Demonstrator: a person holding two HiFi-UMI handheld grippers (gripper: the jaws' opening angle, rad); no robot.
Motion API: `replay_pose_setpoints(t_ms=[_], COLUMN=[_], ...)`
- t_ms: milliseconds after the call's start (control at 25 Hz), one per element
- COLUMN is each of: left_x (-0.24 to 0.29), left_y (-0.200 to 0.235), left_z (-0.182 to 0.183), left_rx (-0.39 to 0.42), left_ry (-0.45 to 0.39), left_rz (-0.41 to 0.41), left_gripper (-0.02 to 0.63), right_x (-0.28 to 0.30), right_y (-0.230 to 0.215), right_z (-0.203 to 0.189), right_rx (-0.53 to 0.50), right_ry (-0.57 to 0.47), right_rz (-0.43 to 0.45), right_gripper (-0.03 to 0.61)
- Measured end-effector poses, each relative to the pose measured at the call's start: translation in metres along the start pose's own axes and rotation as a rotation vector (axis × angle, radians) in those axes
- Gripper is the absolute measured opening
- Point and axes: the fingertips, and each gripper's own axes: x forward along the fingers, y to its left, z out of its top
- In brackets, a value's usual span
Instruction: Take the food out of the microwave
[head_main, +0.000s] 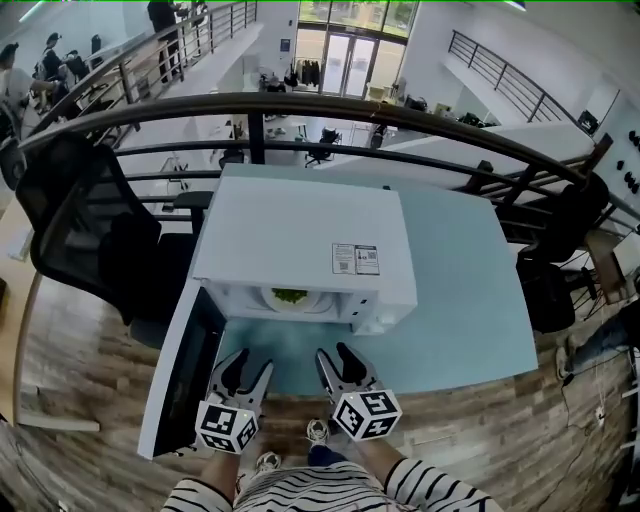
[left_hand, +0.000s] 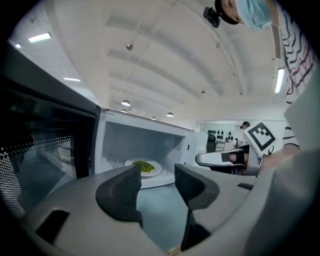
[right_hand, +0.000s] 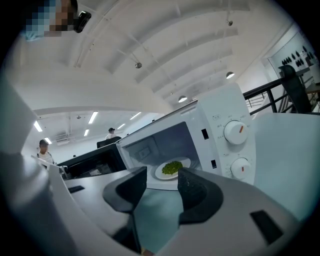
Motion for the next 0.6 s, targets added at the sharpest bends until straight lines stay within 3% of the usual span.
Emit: replay_pose_setpoints(t_ms=[600], left_x=[0.064], left_y=[0.045], left_z=[-0.012], left_rx=[-0.017], left_ry=[0.002], left_rz=[0.092], left_gripper=[0.201], right_x=[0.075], right_y=[-0.028], right_z=[-0.010], right_rx=[-0.042], right_ry=[0.035], right_rz=[0.026], right_gripper=[0.201])
